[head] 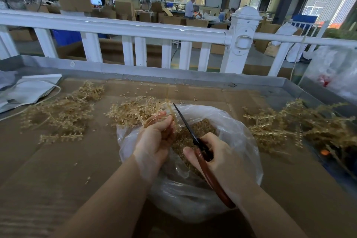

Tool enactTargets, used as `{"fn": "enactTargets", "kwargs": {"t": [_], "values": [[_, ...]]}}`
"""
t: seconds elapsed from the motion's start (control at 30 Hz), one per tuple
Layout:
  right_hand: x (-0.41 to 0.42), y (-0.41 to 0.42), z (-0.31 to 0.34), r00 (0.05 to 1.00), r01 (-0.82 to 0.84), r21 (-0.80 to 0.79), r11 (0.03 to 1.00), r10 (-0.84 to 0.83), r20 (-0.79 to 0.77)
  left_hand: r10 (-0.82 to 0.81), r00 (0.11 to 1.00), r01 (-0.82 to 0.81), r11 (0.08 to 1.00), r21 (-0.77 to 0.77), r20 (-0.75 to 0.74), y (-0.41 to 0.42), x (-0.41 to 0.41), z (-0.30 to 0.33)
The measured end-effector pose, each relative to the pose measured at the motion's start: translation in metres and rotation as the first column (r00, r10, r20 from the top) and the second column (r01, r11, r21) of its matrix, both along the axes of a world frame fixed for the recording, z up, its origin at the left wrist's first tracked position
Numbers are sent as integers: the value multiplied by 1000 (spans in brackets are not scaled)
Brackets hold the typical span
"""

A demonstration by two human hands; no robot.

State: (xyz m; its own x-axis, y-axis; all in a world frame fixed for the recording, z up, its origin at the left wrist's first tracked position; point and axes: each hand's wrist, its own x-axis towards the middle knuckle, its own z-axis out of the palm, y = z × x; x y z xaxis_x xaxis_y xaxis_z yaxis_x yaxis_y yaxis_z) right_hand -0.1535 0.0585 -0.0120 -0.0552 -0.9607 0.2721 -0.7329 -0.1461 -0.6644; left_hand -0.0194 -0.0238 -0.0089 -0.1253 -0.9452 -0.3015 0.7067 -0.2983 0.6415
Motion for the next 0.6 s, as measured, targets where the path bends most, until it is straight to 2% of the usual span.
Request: {"fn": "enactTargets", "kwargs": {"t": [0.17,0.47,0.6], "values": [[1,3,0,1000,19,-11,1000,-20,-23,-11,997,15,999,52,-72,2,0,3],[5,4,3,1000,8,28,1000,-7,-17,-38,998,41,998,56,-58,2,0,0],[4,1,2,999,-3,41,999,1,41,-52,996,56,997,56,-65,1,0,-1]]}}
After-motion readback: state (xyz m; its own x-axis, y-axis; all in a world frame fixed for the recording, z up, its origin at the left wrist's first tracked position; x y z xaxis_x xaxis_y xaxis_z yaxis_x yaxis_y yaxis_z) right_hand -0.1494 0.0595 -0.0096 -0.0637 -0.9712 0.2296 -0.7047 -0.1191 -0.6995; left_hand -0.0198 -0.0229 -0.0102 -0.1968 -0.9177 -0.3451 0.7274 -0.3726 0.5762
